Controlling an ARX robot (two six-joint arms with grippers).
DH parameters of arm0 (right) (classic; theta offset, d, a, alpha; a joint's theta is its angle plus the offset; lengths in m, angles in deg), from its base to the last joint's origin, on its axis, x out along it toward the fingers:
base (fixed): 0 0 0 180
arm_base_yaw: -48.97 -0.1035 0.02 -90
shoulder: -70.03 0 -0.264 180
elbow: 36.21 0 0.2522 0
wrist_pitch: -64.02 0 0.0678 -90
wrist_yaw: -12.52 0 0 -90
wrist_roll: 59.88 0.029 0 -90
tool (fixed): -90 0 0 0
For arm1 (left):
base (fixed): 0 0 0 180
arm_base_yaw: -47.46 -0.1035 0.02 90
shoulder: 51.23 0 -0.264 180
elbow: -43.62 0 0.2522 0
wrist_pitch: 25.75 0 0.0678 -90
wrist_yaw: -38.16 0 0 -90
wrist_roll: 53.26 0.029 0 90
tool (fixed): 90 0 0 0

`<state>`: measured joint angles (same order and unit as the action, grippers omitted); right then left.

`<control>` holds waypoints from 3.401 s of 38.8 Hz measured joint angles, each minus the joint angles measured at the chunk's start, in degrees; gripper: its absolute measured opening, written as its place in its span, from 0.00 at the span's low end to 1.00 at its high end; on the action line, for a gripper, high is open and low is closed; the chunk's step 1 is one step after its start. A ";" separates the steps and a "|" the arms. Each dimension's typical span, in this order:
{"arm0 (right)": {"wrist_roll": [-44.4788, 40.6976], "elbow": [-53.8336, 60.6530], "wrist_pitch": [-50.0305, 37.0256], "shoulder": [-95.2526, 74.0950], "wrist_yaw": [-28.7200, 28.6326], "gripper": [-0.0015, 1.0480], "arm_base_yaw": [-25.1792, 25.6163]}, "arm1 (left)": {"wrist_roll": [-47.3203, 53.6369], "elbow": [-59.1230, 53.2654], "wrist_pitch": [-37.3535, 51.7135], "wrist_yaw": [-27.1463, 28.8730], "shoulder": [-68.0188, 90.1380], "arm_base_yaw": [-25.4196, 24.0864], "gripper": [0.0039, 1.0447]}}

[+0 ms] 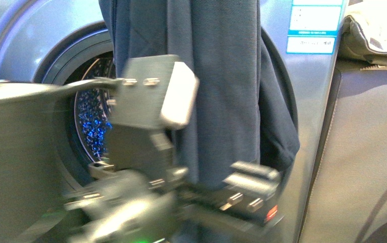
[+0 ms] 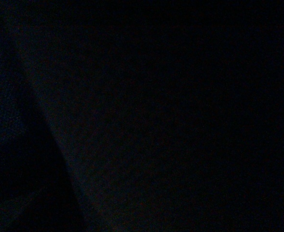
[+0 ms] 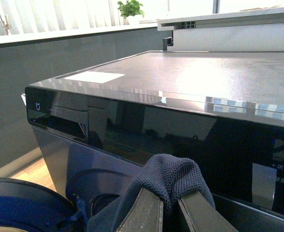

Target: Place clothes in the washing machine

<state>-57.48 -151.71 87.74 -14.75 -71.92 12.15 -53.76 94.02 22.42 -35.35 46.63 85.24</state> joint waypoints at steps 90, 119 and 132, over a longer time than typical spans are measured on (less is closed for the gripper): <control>0.48 -0.46 -0.15 0.02 -0.02 0.92 0.00 | 4.72 -0.72 -11.93 -4.44 -20.17 -10.32 0.06; -0.17 20.81 -20.48 10.75 29.97 0.92 -10.12 | 3.65 -0.66 -12.15 -6.19 -19.71 -12.37 0.06; 5.57 40.00 -24.85 20.74 40.13 0.92 -24.00 | 2.10 0.90 -10.84 -6.27 -14.86 -13.44 0.06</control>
<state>-51.91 -111.71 62.89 6.00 -31.79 -11.85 -51.66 94.92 11.58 -41.62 31.77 71.80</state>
